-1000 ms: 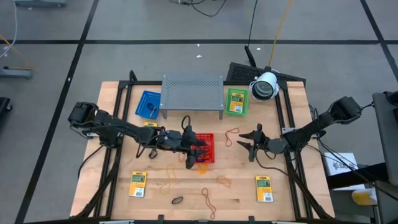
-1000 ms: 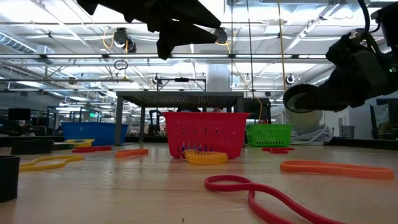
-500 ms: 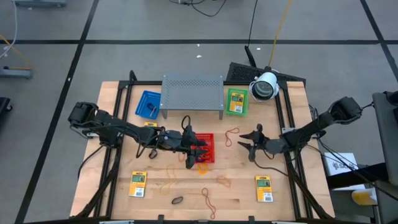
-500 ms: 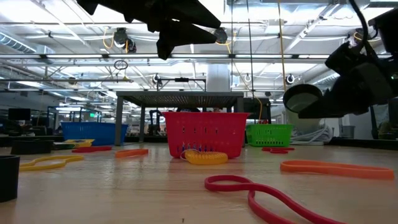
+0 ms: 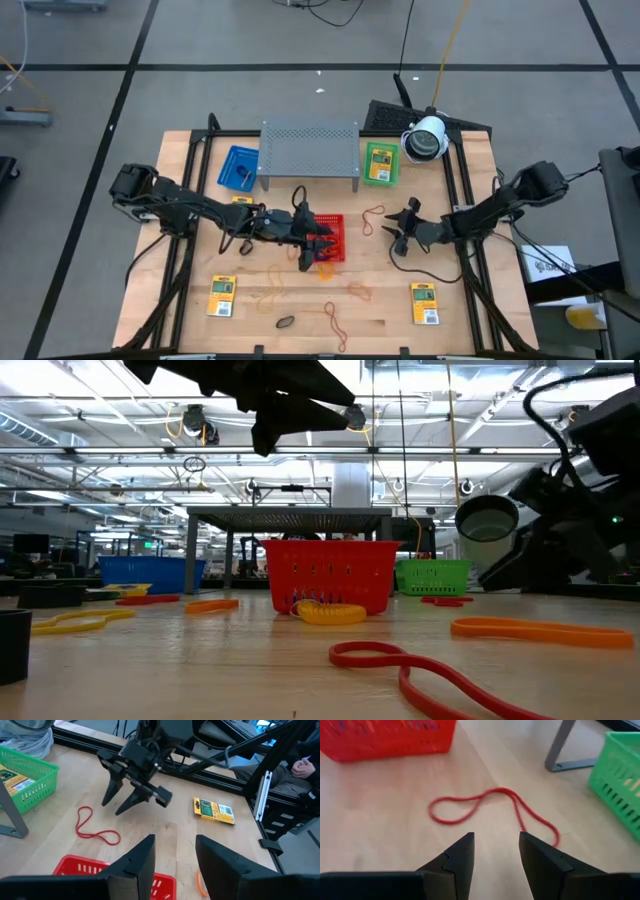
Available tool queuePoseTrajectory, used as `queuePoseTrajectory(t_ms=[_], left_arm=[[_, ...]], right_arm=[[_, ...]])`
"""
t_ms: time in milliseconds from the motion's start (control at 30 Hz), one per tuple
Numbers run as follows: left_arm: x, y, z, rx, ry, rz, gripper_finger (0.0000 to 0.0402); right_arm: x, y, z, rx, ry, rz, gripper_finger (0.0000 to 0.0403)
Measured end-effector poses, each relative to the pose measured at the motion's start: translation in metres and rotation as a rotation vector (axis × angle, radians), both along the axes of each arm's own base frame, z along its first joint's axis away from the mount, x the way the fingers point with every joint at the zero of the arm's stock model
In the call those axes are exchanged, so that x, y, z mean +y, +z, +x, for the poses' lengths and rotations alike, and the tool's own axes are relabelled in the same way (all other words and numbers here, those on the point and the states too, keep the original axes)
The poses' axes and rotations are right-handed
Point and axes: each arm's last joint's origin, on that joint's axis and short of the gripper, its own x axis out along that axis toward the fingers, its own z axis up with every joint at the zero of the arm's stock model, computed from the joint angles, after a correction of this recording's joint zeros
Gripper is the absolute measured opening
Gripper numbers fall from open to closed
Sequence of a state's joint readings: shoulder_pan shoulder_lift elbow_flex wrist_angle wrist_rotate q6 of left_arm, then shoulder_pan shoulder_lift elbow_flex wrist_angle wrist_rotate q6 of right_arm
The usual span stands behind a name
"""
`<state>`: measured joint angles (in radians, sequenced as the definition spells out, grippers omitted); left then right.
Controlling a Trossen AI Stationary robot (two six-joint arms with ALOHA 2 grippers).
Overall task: Pick & Place Office Desk Supplies
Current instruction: Put the top right red rubber band into the blue basket
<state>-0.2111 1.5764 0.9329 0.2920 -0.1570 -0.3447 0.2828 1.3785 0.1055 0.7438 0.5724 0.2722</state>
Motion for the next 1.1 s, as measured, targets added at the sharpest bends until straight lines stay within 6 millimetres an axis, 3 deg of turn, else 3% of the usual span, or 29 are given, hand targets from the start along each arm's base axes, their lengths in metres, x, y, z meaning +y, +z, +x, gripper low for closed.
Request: queuePoseTrajectory(t_ms=[433,1100], left_arm=[[0.0,0.0,0.0,0.004,-0.001,0.001,0.0147],[0.0,0.0,0.0,0.003,0.002,-0.008,0.0147]], right_arm=[[-0.023,-0.013,0.003,0.046,-0.16,0.013,0.0145],[-0.038,-0.024,0.023,0.007,-0.154,0.142,0.0128]])
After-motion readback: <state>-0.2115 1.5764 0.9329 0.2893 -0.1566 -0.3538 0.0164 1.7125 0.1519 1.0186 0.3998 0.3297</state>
